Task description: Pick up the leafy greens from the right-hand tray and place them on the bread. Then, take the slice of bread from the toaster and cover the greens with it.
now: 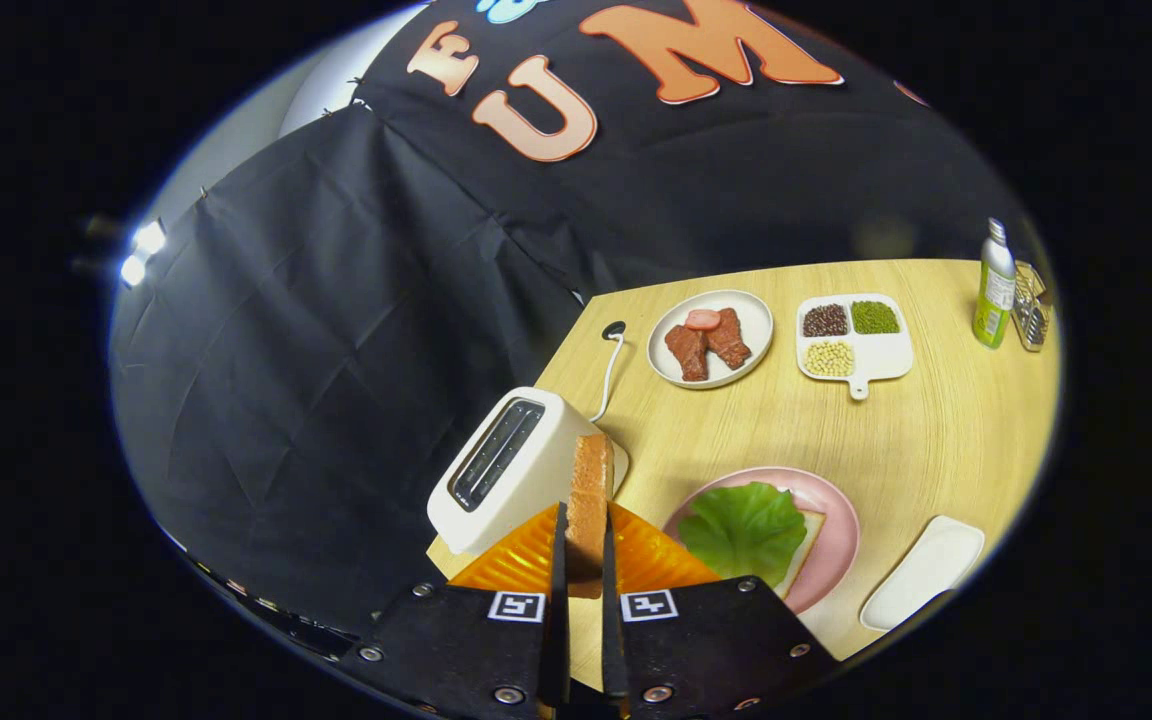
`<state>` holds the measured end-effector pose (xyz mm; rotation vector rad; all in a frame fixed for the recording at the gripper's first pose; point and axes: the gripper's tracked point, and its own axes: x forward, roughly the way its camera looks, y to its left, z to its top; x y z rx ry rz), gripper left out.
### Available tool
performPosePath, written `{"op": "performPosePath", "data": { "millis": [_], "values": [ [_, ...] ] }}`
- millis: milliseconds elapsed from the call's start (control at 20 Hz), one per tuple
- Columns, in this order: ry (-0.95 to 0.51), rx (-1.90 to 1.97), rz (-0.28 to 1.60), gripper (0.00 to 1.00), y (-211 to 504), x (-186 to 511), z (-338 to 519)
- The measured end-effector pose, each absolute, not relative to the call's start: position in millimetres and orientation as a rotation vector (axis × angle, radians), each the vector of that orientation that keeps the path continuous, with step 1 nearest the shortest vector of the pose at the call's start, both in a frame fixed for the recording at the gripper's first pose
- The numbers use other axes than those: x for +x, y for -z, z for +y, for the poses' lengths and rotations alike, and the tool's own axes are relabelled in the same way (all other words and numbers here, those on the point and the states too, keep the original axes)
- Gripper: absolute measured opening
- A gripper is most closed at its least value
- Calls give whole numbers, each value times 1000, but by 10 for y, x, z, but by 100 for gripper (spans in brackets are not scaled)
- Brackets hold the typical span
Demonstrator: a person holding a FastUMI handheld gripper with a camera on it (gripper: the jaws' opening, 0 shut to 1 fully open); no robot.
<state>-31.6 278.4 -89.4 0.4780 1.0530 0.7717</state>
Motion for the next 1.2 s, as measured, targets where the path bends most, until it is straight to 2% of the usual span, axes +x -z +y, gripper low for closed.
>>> {"op": "performPosePath", "data": {
  "millis": [750,900,1200],
  "values": [
    [-724,520,1146,13,1930,-548,2354],
    [-744,533,1157,13,2027,-591,2369],
    [-695,480,1149,13,2227,-531,2202]
  ]
}}
